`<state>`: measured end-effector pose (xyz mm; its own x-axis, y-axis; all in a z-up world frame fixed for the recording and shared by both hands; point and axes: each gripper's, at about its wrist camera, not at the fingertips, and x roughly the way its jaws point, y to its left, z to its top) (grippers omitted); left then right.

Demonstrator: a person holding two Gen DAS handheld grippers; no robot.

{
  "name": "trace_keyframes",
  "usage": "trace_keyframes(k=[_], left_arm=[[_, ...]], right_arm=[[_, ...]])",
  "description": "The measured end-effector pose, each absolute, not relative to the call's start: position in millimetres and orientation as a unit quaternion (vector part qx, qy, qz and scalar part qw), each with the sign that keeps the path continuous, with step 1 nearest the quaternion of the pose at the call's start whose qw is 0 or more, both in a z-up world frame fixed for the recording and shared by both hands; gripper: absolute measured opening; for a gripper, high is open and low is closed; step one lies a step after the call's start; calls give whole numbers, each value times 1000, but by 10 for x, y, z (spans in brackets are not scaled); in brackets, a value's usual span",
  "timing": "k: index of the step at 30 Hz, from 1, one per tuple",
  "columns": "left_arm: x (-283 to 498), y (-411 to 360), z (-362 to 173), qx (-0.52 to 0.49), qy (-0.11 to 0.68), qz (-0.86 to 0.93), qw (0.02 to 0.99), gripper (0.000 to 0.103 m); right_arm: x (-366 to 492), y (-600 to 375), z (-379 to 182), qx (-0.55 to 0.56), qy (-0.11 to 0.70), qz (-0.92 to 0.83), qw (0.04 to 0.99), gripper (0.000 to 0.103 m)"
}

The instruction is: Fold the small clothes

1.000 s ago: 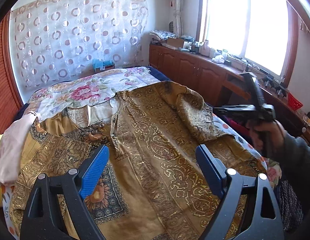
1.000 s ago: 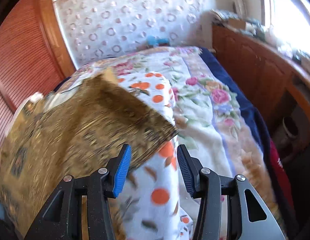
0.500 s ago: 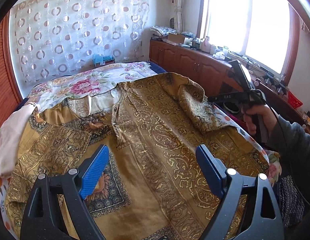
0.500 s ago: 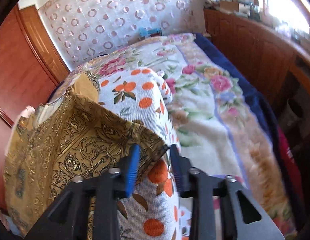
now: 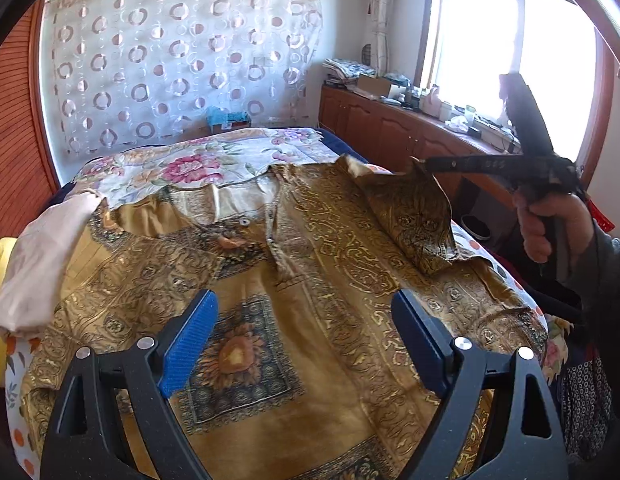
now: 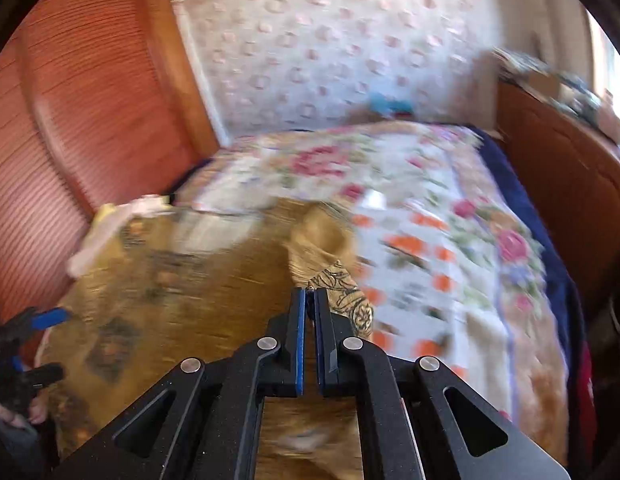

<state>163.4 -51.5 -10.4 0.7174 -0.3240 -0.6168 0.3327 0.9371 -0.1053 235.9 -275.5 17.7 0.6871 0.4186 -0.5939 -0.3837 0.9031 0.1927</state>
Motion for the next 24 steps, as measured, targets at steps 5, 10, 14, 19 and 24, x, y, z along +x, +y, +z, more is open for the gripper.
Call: trace_keyframes(k=[5,10,14,19,24], left_arm=[[1599,-325,-90,-3,332,-164,929,89],[1576,-176,-133,-7,335,-155,929,89],[1589,-97,-178,-13,339,-150,929,89],[1600,-20,-219,-15,341,-145,929,89],[1601,110,-277,-12,349,-129,928,89]], right_arm=[[2219,-2070,319,-12,317,292,902,4],[2306,-1811,274,-9,328,317,890,5],[2452,-2010,217,-1,330,313,890,38],[2572,-2181,97,-7,341,270,901,41],[2505,-2302,-207,-41,366,218,904,41]])
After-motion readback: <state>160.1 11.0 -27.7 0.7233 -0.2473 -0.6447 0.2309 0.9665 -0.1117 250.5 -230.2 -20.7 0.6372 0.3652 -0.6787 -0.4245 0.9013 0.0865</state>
